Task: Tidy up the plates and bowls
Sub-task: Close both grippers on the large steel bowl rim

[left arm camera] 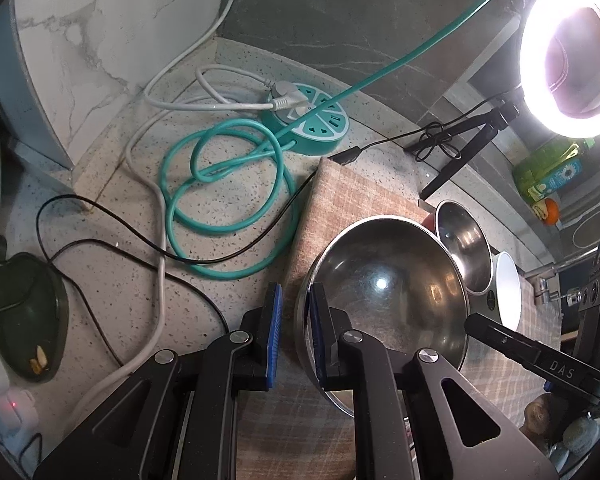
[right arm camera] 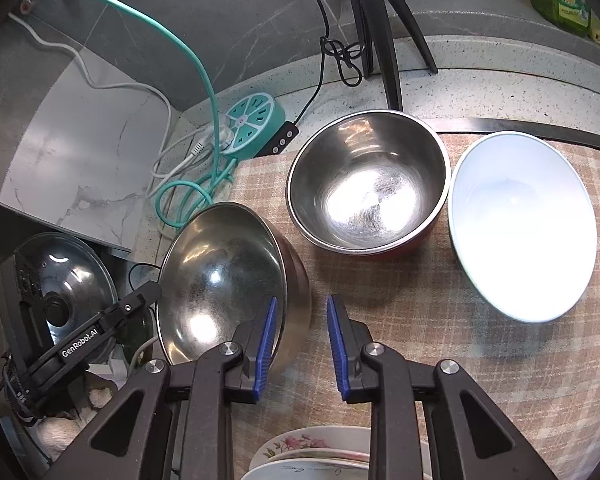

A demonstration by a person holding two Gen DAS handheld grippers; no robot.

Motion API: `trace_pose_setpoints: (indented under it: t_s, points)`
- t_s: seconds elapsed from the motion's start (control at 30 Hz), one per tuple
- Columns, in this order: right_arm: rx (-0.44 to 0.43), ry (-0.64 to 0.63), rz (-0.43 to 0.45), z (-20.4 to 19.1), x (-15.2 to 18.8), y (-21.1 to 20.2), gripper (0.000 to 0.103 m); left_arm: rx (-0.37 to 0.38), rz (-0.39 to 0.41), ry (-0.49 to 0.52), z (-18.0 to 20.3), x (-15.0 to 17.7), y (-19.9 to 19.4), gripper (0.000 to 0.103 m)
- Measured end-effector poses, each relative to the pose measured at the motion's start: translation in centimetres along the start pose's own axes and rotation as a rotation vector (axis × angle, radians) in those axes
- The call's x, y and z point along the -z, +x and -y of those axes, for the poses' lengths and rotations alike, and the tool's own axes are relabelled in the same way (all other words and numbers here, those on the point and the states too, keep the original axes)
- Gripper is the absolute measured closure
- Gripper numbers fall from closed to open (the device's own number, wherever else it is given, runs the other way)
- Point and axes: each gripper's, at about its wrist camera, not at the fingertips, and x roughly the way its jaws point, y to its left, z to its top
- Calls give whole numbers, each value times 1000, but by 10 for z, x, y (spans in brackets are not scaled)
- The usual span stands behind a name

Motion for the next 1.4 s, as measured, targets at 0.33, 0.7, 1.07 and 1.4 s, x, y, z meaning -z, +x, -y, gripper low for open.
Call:
trace_pose_setpoints:
  t_s: [0.33, 0.7, 1.07, 1.4]
  points:
    - [-7, -19, -17, -5, -3, 6, 87, -91, 60, 56, 7, 4, -7, 87]
    - [-5, -30, -26, -3, -5, 8, 87, -99, 32, 70, 5, 6, 1, 87]
    - [-16, -48, -54, -5, -8, 16, 88, -51, -14, 16, -2, 5, 10, 92]
    - [-17, -65, -57, -9, -8, 15, 94, -49, -20, 20, 1, 6, 11, 99]
